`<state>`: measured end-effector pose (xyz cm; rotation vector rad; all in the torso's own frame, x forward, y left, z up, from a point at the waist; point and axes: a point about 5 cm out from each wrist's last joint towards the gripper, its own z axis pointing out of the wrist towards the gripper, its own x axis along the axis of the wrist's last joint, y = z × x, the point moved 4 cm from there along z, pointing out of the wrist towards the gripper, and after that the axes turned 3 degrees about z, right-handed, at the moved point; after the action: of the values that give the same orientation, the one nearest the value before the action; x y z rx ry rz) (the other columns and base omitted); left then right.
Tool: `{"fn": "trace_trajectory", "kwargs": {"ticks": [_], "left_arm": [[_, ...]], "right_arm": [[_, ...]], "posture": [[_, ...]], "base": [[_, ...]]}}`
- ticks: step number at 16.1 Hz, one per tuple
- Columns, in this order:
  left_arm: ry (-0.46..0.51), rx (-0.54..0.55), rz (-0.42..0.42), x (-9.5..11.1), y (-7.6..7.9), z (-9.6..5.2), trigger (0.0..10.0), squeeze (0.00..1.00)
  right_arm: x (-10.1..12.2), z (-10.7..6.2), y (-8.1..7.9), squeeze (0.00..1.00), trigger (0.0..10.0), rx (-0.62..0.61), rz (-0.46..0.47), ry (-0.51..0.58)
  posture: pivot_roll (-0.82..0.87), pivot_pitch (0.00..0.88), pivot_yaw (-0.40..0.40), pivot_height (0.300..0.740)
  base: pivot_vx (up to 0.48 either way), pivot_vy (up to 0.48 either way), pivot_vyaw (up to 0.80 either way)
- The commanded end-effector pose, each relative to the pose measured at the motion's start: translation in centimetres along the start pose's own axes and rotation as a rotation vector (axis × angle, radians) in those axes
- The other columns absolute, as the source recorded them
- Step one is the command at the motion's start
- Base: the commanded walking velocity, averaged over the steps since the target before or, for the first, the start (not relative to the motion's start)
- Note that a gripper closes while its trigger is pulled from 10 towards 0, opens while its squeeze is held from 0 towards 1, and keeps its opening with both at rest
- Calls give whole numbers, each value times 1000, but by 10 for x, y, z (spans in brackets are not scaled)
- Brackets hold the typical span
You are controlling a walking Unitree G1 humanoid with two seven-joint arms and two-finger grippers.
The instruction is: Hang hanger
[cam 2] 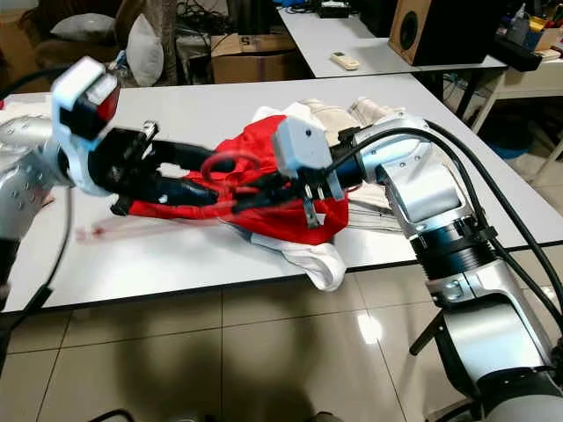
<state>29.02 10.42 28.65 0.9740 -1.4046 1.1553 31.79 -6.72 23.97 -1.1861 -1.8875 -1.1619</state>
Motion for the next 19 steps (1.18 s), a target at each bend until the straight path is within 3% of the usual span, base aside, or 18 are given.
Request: {"fn": "trace_trajectory", "kwargs": {"ticks": [1, 4, 5, 6, 7, 10, 13, 15, 16, 17, 18, 19], "left_arm": [[24, -42, 4, 10, 3, -1, 10000, 0], [53, -144, -61, 13, 13, 5, 9961, 0], [44, -164, -77, 10, 16, 8, 5843, 0], [33, -173, -85, 7, 17, 10, 3569, 0], [27, -176, -87, 6, 18, 11, 3569, 0], [-6, -159, -95, -5, 12, 21, 1020, 0], [-19, -104, -60, -11, 3, 27, 3647, 0], [-24, -110, -57, -11, 3, 26, 4392, 0], [-28, -118, -57, -11, 4, 26, 4275, 0], [-30, -131, -60, -11, 5, 25, 3137, 0], [-31, -154, -80, -12, 8, 23, 0, 0], [-42, -172, -104, -14, 12, 22, 0, 0]], "right_arm": [[-2, 0, -6, 0, 0, 42, -3, -7], [-3, 2, -10, 0, 0, 79, -9, -13], [-2, 2, -9, 0, 0, 82, -11, -12], [-1, 2, -8, 0, 0, 83, -13, -9], [-1, 2, -8, 0, 0, 84, -14, -8], [1, 3, -9, 0, 0, 89, -15, 0], [1, 2, -9, 0, 0, 79, -14, 3], [1, 1, -9, 0, 0, 74, -13, 2], [1, 0, -9, 0, 0, 73, -12, 0], [0, -1, -9, 0, 0, 70, -11, -2], [0, -3, -9, 0, 0, 72, -9, -6], [-1, -4, -9, 0, 0, 77, -7, -12]], "posture": [[-42, 0, 35, 740], [-32, 0, 36, 740], [-31, 0, 38, 740], [-31, 0, 38, 740], [-31, 0, 42, 740], [-37, 0, 50, 740], [-42, 0, 55, 740], [-52, 0, 63, 740], [-54, 0, 64, 740], [-55, 0, 64, 740], [-55, 0, 62, 740], [-54, 0, 60, 740]], "base": [[0, 0, 0], [0, 0, 0], [0, 0, 0], [0, 0, 0], [0, 0, 0], [0, 0, 0], [0, 0, 0], [0, 0, 0], [0, 0, 0], [0, 0, 0], [0, 0, 0], [0, 0, 0]]}}
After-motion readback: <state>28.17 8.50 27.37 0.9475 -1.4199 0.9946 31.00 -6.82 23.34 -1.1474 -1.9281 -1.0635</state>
